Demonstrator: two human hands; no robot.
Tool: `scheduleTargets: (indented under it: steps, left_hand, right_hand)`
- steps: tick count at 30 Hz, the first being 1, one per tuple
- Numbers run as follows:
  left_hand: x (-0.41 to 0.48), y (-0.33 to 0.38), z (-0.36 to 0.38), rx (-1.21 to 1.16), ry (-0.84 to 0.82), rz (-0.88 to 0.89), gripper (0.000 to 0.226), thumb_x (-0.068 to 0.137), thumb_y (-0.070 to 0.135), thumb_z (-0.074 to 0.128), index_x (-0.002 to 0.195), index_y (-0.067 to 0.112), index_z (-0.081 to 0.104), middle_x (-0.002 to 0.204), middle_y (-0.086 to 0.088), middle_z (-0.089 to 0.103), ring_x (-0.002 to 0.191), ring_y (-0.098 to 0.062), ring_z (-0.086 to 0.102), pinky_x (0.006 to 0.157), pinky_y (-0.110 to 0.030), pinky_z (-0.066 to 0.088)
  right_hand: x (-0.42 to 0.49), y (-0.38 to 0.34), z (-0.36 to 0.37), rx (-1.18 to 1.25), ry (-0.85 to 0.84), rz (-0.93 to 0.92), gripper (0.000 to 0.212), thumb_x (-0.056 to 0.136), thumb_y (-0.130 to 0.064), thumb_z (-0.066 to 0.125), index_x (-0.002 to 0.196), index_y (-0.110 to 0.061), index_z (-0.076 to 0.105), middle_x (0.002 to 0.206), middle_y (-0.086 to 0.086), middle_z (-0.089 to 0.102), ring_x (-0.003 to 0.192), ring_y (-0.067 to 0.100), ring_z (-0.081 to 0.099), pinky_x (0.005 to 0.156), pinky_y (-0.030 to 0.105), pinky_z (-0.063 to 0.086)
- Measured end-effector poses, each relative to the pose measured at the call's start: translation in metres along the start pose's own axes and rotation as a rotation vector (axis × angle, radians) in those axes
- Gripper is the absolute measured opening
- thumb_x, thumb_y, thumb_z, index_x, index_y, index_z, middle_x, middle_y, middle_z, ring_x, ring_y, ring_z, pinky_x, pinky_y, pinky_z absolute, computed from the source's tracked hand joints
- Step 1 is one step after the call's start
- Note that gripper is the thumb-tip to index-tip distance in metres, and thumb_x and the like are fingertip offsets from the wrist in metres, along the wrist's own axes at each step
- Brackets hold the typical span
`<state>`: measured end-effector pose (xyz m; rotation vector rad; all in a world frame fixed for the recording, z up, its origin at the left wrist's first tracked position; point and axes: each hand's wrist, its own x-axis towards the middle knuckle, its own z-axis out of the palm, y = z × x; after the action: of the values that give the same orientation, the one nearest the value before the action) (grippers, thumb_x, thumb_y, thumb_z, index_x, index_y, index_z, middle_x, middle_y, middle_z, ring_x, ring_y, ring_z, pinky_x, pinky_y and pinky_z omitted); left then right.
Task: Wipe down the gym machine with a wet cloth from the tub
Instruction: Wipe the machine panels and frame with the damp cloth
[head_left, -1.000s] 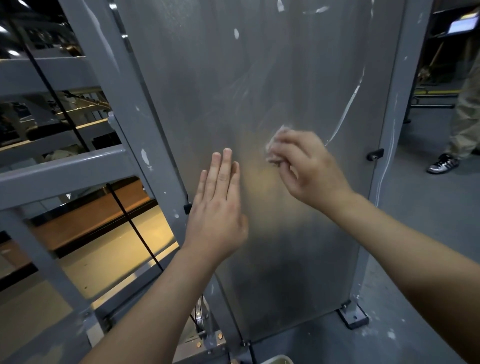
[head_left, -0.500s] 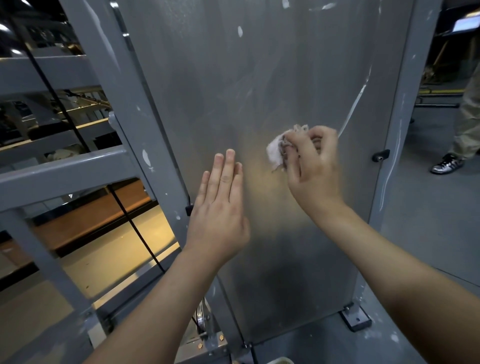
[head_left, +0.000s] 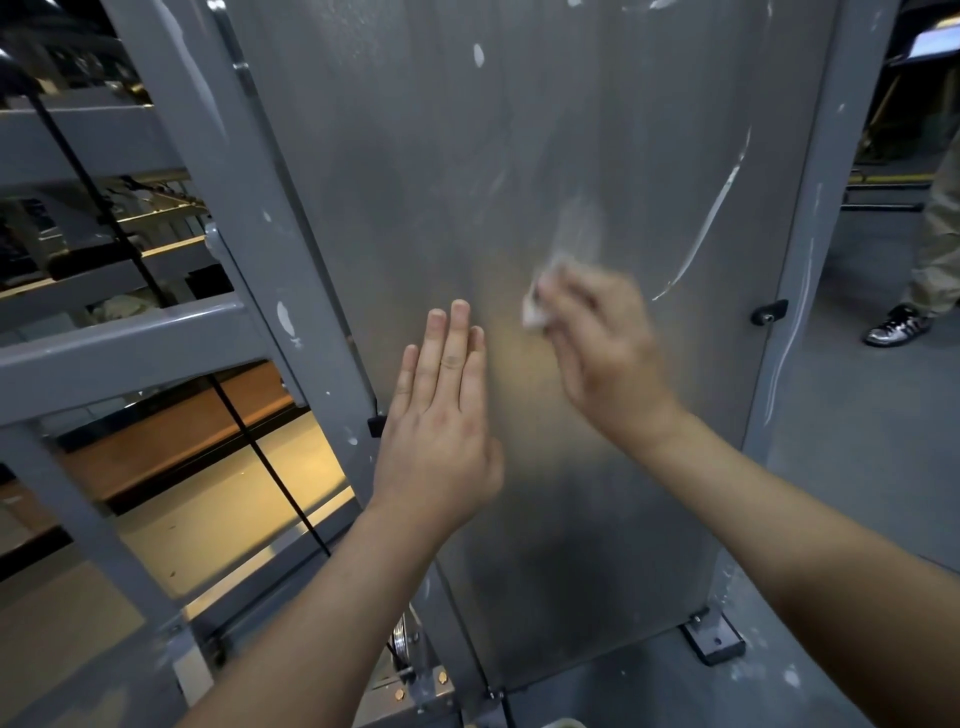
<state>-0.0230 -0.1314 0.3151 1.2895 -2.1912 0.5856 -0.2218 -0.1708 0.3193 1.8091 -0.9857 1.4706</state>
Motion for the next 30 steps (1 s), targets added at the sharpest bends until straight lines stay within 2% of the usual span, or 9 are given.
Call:
scheduleTargets:
  steps: [4, 10, 12, 15, 17, 20, 22, 27, 30]
  left_hand:
    - [0.0, -0.001, 0.001, 0.003, -0.001, 0.006, 0.097, 0.077, 0.012, 0.058, 0.162, 0.001, 0.012, 0.171, -0.011, -0.01, 0.157, -0.026, -0.014, 0.129, -0.046, 0.002]
    - [0.0, 0.0, -0.001, 0.0, -0.01, -0.004, 0.097, 0.076, 0.013, 0.059, 0.161, 0.002, 0.015, 0.171, -0.01, -0.011, 0.157, -0.026, -0.014, 0.129, -0.045, 0.001]
    - [0.0, -0.001, -0.001, 0.008, -0.009, 0.005, 0.098, 0.076, 0.013, 0.06, 0.161, 0.001, 0.015, 0.171, -0.011, -0.01, 0.158, -0.026, -0.013, 0.129, -0.046, 0.003]
    - [0.001, -0.001, -0.001, 0.019, -0.016, 0.01, 0.099, 0.077, 0.014, 0.062, 0.162, 0.001, 0.013, 0.171, -0.012, -0.01, 0.158, -0.026, -0.013, 0.129, -0.047, 0.004]
    - [0.001, 0.0, -0.002, 0.017, -0.024, -0.001, 0.099, 0.077, 0.016, 0.061, 0.162, 0.002, 0.013, 0.171, -0.011, -0.012, 0.157, -0.025, -0.015, 0.129, -0.045, 0.001]
    - [0.001, 0.0, -0.004, 0.023, -0.039, -0.01, 0.098, 0.077, 0.017, 0.059, 0.162, 0.003, 0.012, 0.17, -0.009, -0.015, 0.157, -0.024, -0.017, 0.129, -0.044, -0.001]
    - [0.001, 0.0, -0.005, 0.027, -0.044, -0.007, 0.098, 0.077, 0.018, 0.058, 0.162, 0.003, 0.011, 0.17, -0.009, -0.015, 0.157, -0.024, -0.017, 0.128, -0.043, -0.001]
    - [0.001, -0.004, -0.007, 0.043, -0.051, 0.014, 0.099, 0.078, 0.019, 0.06, 0.163, 0.004, 0.01, 0.17, -0.009, -0.016, 0.157, -0.023, -0.018, 0.128, -0.041, -0.003]
    - [0.0, -0.003, -0.007, 0.031, -0.059, 0.0, 0.099, 0.078, 0.019, 0.059, 0.163, 0.004, 0.009, 0.17, -0.008, -0.017, 0.156, -0.022, -0.019, 0.129, -0.043, 0.001]
  right_hand:
    - [-0.033, 0.011, -0.011, -0.017, -0.326, -0.3, 0.036, 0.095, 0.008, 0.061, 0.13, 0.002, 0.066, 0.131, 0.022, 0.063, 0.108, 0.043, 0.065, 0.085, 0.049, 0.056]
    - [0.054, 0.012, -0.013, -0.029, 0.087, 0.025, 0.028, 0.098, 0.005, 0.06, 0.124, 0.002, 0.07, 0.128, 0.019, 0.064, 0.111, 0.04, 0.061, 0.101, 0.04, 0.048]
    - [0.016, 0.002, -0.007, -0.029, -0.048, -0.09, 0.035, 0.093, 0.01, 0.062, 0.126, 0.002, 0.069, 0.135, 0.02, 0.062, 0.114, 0.041, 0.059, 0.105, 0.041, 0.046]
    - [-0.013, 0.006, -0.02, -0.043, -0.318, -0.355, 0.029, 0.103, 0.001, 0.053, 0.127, 0.0, 0.069, 0.136, 0.017, 0.063, 0.109, 0.039, 0.064, 0.092, 0.047, 0.055]
    - [0.013, 0.019, -0.026, -0.038, -0.266, -0.345, 0.027, 0.103, 0.001, 0.052, 0.123, 0.001, 0.071, 0.13, 0.02, 0.065, 0.103, 0.042, 0.065, 0.092, 0.045, 0.053]
    - [0.063, 0.02, -0.026, -0.074, -0.003, -0.033, 0.029, 0.097, 0.007, 0.059, 0.122, 0.0, 0.071, 0.127, 0.018, 0.065, 0.108, 0.042, 0.061, 0.099, 0.04, 0.048]
    - [0.061, 0.004, -0.016, -0.068, 0.042, 0.066, 0.031, 0.096, 0.008, 0.058, 0.124, 0.0, 0.07, 0.132, 0.018, 0.063, 0.112, 0.042, 0.059, 0.103, 0.038, 0.046]
    - [0.003, 0.006, -0.027, -0.082, -0.375, -0.464, 0.029, 0.105, -0.002, 0.05, 0.128, -0.001, 0.068, 0.135, 0.016, 0.063, 0.109, 0.036, 0.062, 0.097, 0.044, 0.053]
    - [0.044, 0.032, -0.036, -0.091, -0.191, -0.324, 0.03, 0.1, 0.004, 0.053, 0.123, 0.0, 0.071, 0.129, 0.021, 0.064, 0.106, 0.04, 0.061, 0.1, 0.041, 0.046]
